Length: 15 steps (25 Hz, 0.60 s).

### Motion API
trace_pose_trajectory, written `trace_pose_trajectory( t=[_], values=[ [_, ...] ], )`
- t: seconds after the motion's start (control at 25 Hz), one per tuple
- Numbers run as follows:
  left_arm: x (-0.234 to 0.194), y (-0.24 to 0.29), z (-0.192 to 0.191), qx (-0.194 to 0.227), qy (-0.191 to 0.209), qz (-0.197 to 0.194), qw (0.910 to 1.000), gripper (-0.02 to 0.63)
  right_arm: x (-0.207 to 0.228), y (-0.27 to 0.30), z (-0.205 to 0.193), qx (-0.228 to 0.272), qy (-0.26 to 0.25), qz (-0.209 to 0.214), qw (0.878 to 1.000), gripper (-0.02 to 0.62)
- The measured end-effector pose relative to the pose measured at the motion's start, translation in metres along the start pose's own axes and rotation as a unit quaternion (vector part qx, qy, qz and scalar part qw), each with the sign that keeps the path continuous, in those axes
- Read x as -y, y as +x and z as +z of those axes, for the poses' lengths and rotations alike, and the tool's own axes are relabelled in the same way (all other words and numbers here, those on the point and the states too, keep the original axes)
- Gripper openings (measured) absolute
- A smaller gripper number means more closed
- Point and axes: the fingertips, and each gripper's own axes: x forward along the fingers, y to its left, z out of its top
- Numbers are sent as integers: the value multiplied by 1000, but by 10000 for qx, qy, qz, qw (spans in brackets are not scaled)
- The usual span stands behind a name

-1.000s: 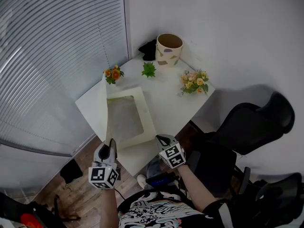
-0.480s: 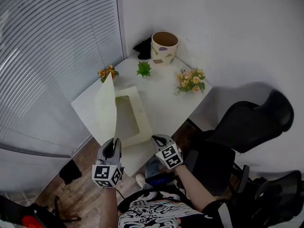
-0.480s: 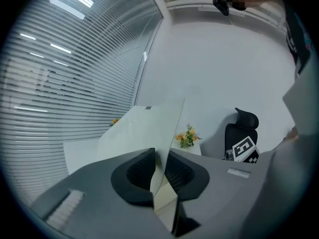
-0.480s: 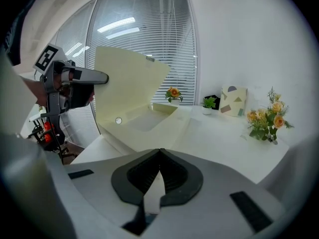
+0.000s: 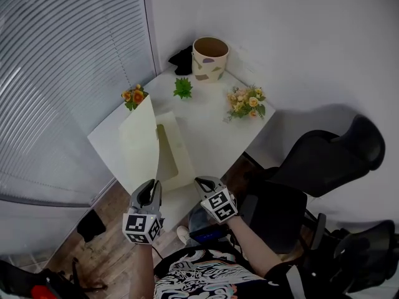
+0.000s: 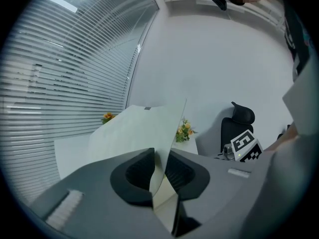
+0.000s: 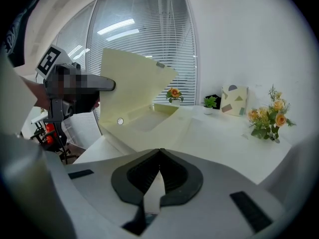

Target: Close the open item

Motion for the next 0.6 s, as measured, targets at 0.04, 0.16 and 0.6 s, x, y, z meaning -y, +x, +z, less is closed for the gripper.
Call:
trace_pose_trajectory(
  t=[0.04, 0.16, 0.6],
  values=[
    [1, 2, -1, -25, 12, -16, 10000, 49, 0, 1, -2, -3, 4, 16, 10000, 2],
    [3, 6, -3, -95, 28, -69, 9999, 51, -1, 1, -2, -12, 9, 41, 10000, 2],
    [13, 20, -17, -416, 63, -309, 9986, 58, -1, 0, -4, -41, 77, 110, 9999, 3]
  ],
)
